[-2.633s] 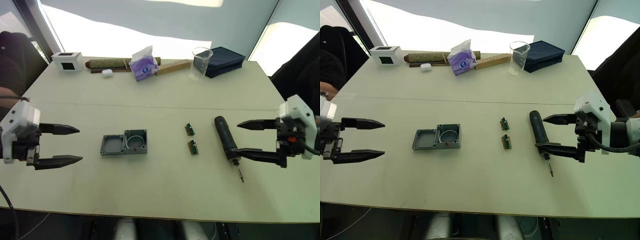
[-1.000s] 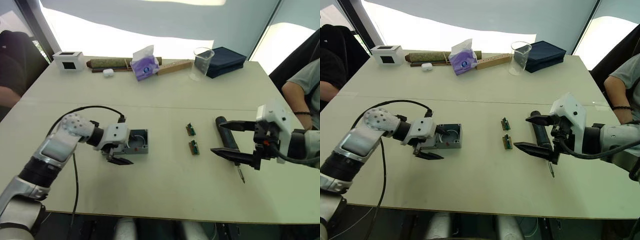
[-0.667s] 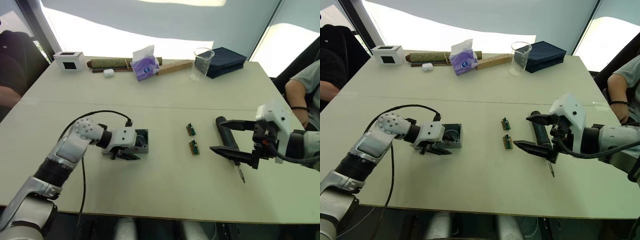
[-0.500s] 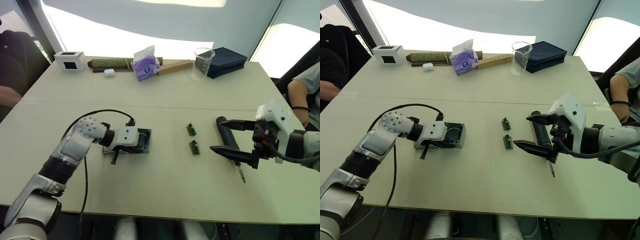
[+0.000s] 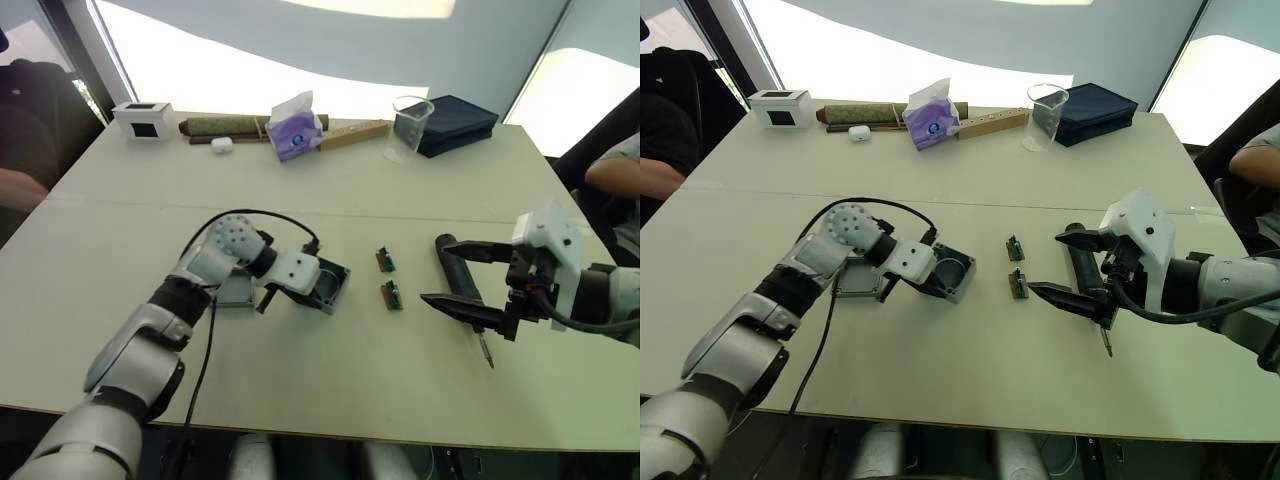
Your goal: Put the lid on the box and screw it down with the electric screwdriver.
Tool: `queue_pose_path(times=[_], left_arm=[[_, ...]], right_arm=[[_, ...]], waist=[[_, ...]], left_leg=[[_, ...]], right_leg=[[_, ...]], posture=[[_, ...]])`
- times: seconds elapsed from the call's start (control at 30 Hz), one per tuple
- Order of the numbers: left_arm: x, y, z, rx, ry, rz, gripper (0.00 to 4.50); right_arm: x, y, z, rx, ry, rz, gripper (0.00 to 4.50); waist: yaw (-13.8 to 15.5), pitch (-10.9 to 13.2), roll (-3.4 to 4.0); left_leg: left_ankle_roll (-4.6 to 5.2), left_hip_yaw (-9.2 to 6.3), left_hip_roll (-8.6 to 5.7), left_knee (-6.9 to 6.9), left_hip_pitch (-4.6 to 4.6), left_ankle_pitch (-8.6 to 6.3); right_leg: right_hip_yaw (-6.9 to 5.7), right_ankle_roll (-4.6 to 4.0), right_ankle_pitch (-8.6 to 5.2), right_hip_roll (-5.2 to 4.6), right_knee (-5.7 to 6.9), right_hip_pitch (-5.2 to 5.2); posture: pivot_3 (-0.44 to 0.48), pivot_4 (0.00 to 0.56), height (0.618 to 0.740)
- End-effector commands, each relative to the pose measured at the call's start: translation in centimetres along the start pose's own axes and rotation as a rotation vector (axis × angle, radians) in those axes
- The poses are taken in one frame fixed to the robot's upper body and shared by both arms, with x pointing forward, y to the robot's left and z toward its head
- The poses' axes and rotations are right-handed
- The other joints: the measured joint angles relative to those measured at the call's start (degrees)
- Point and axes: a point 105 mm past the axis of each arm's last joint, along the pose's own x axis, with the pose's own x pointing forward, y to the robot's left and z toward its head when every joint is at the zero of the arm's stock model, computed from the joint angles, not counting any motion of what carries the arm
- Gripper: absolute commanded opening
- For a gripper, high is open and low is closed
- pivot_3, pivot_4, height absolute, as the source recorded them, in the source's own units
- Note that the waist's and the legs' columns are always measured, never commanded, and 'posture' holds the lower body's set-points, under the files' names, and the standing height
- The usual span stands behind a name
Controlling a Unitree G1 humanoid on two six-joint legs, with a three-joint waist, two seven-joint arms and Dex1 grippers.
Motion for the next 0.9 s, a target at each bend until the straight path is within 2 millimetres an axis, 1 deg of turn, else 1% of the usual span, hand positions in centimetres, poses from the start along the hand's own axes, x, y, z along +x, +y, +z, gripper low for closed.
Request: queue_pose_path(times=[0.03, 0.1, 0.17, 0.43, 0.5, 0.53, 0.6, 0.7, 0.77, 0.8, 0.83, 0.87, 0.9], left_arm=[[-0.1, 0.8, 0.6, 0.065, 0.009, -0.033, 0.1], [0.2, 1.1, 0.5, 0.063, 0.019, -0.027, 0.1], [0.2, 1.1, 0.4, 0.068, 0.026, -0.043, 0.1], [-0.4, 0.6, 0.0, 0.068, 0.056, -0.089, 0.1], [-0.6, 0.8, 0.0, 0.07, 0.059, -0.083, 0.63], [-0.8, 0.9, 0.0, 0.061, 0.058, -0.076, 0.79], [-1.0, 1.1, 0.2, 0.047, 0.053, -0.064, 1.54], [-1.8, 1.3, 0.5, 0.021, 0.04, -0.032, 2.74], [-2.8, 1.2, 0.9, 0.014, 0.025, 0.003, 3.5], [-3.6, 1.1, 1.3, -0.001, 0.007, 0.033, 3.97], [-4.3, 1.1, 1.6, -0.017, -0.007, 0.062, 4.33], [-5.3, 0.9, 1.9, -0.034, -0.022, 0.101, 4.47], [-6.3, 0.7, 2.2, -0.057, -0.035, 0.146, 4.47]], right_arm=[[-0.6, 0.2, 0.9, -0.036, -0.024, -0.027, 4.5], [-0.7, 0.3, 0.8, -0.035, -0.021, -0.034, 4.5], [-0.8, 0.3, 0.8, -0.033, -0.017, -0.038, 4.5], [-0.8, 0.3, 0.8, -0.028, -0.019, -0.041, 4.5], [-0.7, 0.2, 0.8, -0.031, -0.021, -0.037, 4.5], [-0.6, 0.2, 0.9, -0.031, -0.023, -0.035, 4.5], [-0.5, 0.2, 0.9, -0.032, -0.026, -0.031, 4.5], [-0.4, 0.2, 0.9, -0.034, -0.025, -0.024, 4.5], [-0.4, 0.2, 1.0, -0.035, -0.026, -0.022, 4.5], [-0.4, 0.2, 1.0, -0.035, -0.028, -0.019, 4.5], [-0.3, 0.2, 1.0, -0.035, -0.03, -0.016, 4.5], [-0.2, 0.2, 1.1, -0.035, -0.033, -0.011, 4.5], [-0.1, 0.3, 1.1, -0.033, -0.036, -0.006, 4.5]], waist=[[-0.3, 0.0, 0.01], [-0.3, 0.0, 0.03], [-0.1, 0.0, 0.03], [-0.2, 0.0, 0.02], [-0.2, 0.0, 0.02], [-0.2, 0.0, 0.03], [-0.1, 0.0, 0.02], [-0.1, 0.0, 0.02], [-0.2, 0.0, 0.02], [-0.2, 0.0, 0.02], [-0.3, 0.0, 0.03], [-0.3, 0.0, 0.03], [-0.4, 0.0, 0.04]], left_leg=[[0.03, -0.02, 0.0, 0.0, 0.01, -0.02], [0.03, -0.11, 0.01, -0.02, 0.02, -0.02], [0.03, -0.13, 0.01, -0.02, 0.02, -0.02], [0.03, -0.16, 0.01, 0.0, 0.02, -0.02], [0.03, -0.17, 0.01, 0.0, 0.02, -0.02], [0.03, -0.16, 0.01, 0.0, 0.02, -0.02], [0.03, -0.16, 0.01, 0.0, 0.02, -0.02], [0.03, -0.16, 0.01, 0.0, 0.01, -0.02], [0.03, -0.17, 0.01, -0.01, 0.0, -0.02], [0.03, -0.17, 0.02, -0.01, 0.01, -0.02], [0.03, -0.17, 0.03, -0.01, 0.01, -0.02], [0.03, -0.17, 0.04, -0.02, 0.01, -0.02], [0.03, -0.17, 0.05, -0.02, 0.01, -0.02]], right_leg=[[0.0, 0.0, 0.0, 0.03, 0.01, 0.0], [-0.01, 0.0, 0.0, 0.08, 0.03, 0.0], [-0.03, 0.0, 0.0, 0.07, 0.03, 0.01], [-0.04, 0.0, 0.0, 0.06, 0.02, 0.04], [-0.05, 0.0, 0.0, 0.07, 0.02, 0.04], [-0.05, 0.0, 0.0, 0.06, 0.02, 0.04], [-0.05, 0.0, 0.0, 0.06, 0.02, 0.04], [-0.05, 0.0, 0.0, 0.06, 0.02, 0.04], [-0.05, 0.0, 0.0, 0.06, 0.02, 0.03], [-0.05, 0.0, 0.0, 0.06, 0.02, 0.02], [-0.05, 0.0, 0.0, 0.06, 0.02, 0.03], [-0.05, 0.0, 0.0, 0.06, 0.03, 0.02], [-0.06, 0.0, 0.0, 0.06, 0.03, 0.03]], posture=[[0.0, 0.15, 0.721], [0.0, 0.15, 0.721], [0.0, 0.15, 0.721], [0.0, 0.15, 0.721], [0.0, 0.15, 0.721], [0.0, 0.15, 0.721], [0.0, 0.15, 0.721], [0.0, 0.15, 0.721], [0.0, 0.15, 0.721], [0.0, 0.15, 0.721], [0.0, 0.15, 0.721], [0.0, 0.15, 0.721], [0.0, 0.15, 0.721]])
